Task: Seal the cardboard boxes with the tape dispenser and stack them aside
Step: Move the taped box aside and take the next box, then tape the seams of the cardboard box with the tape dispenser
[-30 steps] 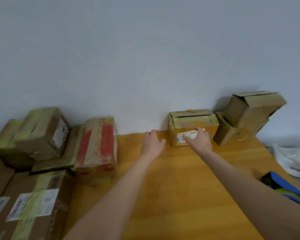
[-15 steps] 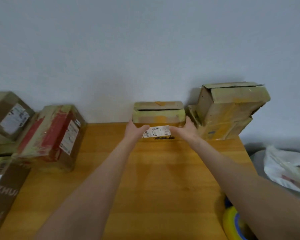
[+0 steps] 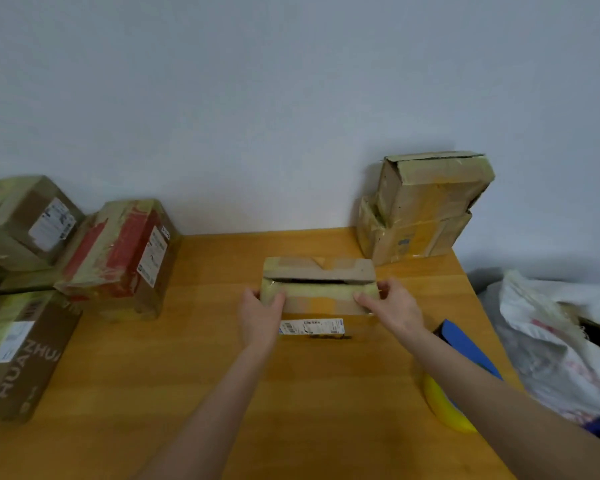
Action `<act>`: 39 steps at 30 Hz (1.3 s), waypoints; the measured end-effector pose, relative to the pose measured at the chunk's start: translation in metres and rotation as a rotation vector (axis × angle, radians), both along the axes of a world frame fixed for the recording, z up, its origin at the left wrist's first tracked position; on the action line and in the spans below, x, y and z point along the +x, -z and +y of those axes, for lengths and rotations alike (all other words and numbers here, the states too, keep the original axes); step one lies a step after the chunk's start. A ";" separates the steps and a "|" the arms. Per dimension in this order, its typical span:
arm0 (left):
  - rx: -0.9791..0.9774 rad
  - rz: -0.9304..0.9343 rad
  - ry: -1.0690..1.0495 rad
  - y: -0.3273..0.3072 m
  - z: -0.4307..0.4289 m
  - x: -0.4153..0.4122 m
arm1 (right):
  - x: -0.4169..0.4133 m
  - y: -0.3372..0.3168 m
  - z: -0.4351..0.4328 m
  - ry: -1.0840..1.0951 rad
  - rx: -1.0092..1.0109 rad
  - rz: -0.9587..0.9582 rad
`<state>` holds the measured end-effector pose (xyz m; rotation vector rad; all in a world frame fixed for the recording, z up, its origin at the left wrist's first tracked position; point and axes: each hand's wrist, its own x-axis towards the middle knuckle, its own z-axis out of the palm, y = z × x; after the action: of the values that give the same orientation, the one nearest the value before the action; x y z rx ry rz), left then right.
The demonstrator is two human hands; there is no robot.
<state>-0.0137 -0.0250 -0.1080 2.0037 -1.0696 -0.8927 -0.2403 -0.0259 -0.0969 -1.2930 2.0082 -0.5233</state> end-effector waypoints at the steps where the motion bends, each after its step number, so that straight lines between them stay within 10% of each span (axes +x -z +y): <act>1: -0.015 0.033 0.001 0.000 0.014 -0.005 | -0.004 -0.002 0.013 -0.005 0.003 0.031; 17: -0.131 -0.252 0.138 0.005 0.109 -0.058 | -0.094 -0.012 0.102 -0.077 -0.040 0.048; 22: -0.144 -0.391 0.168 0.001 0.105 -0.067 | -0.156 0.019 0.098 -0.166 0.285 0.276; 32: -0.008 -0.342 0.117 -0.002 0.105 -0.070 | -0.179 0.048 0.085 -0.152 0.368 -0.039; 39: -0.029 -0.416 0.211 -0.007 0.104 -0.064 | -0.170 0.032 0.085 0.066 0.437 -0.588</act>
<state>-0.0772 0.0790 -0.1014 2.1332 -1.5363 -0.5665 -0.4104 0.0590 -0.1285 -0.7035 1.5541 -0.4028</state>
